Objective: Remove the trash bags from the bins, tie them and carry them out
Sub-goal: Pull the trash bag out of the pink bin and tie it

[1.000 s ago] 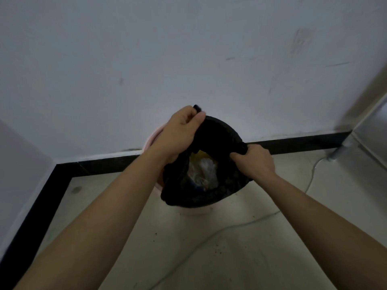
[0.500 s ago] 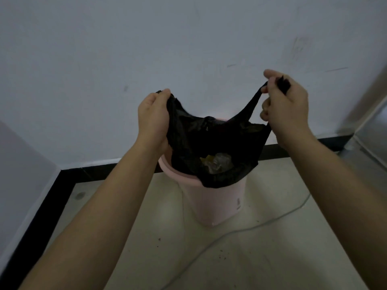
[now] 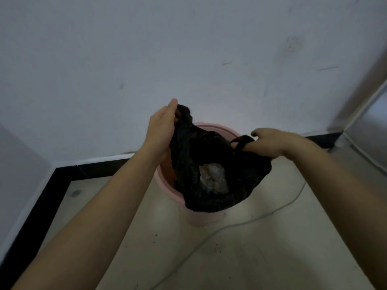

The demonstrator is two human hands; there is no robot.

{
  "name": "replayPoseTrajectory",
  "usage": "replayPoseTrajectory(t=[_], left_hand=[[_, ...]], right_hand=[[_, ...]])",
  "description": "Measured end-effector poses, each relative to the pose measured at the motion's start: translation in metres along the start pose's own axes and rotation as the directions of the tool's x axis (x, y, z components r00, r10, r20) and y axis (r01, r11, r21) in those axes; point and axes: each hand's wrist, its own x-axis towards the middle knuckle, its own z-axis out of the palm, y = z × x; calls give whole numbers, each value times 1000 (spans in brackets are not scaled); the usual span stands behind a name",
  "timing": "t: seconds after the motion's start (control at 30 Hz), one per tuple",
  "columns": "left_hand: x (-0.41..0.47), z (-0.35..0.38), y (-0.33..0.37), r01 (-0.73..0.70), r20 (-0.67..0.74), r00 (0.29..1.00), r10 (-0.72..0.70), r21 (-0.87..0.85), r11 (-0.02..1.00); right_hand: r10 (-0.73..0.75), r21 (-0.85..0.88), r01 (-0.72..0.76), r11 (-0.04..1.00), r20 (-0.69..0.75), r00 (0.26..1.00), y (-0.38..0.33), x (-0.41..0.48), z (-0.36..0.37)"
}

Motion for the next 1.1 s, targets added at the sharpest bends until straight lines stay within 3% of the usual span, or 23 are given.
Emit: replayPoseTrajectory(t=[0.07,0.13,0.2,0.27,0.33,0.4,0.53,0.63,0.7,0.77,0.83,0.9,0.97,1.03,1.07,1.1], left_hand=[[5,-9,-18,-13,-6,1000,15,237,971],[15,-23,-39,-80,-66,991,119,427,901],[23,-42,-56,-99,-111,963,246,702,705],[25,-56,-70,38,-139,980,141,831,554],[24,-66,-73,163,-140,986,-86,779,605],[21,-68,-72,193,-79,979,-186,641,743],[14,-64,-81,163,-73,986,-151,630,759],[15,-58,-93,221,-176,974,-142,607,764],[15,-52,-96,247,-228,965,-133,605,757],[16,-48,-96,273,-284,951,-120,594,757],[19,-48,-96,286,-299,946,-127,583,761],[25,-52,-98,292,-281,947,-155,553,780],[28,-56,-98,290,-259,950,-175,525,800],[24,-58,-95,239,-206,967,-148,543,805],[22,-58,-93,188,-173,979,-107,562,806],[19,-57,-90,130,-149,987,-52,581,804]], right_hand=[[31,24,-31,999,-2,1000,4,6,9],[68,143,-78,987,74,995,7,7,15],[100,187,-117,975,98,990,9,6,16],[127,153,-140,978,87,988,7,-1,18],[122,-2,-123,992,108,987,3,-8,19],[150,-154,-123,980,178,973,-3,-17,21],[248,-111,-224,968,301,921,-4,-11,29],[204,-67,-193,979,295,934,-8,-10,27],[99,40,-115,993,286,953,-15,-16,25],[-45,253,-40,967,324,945,-23,-24,28],[-211,479,5,878,376,902,-32,-33,35],[-348,667,49,744,323,880,-39,-38,38],[-337,813,92,576,133,932,-45,-35,34],[-203,901,116,417,-32,979,-45,-28,24],[-138,912,135,388,-87,987,-42,-24,17],[-77,890,157,428,-138,988,-37,-21,12]])
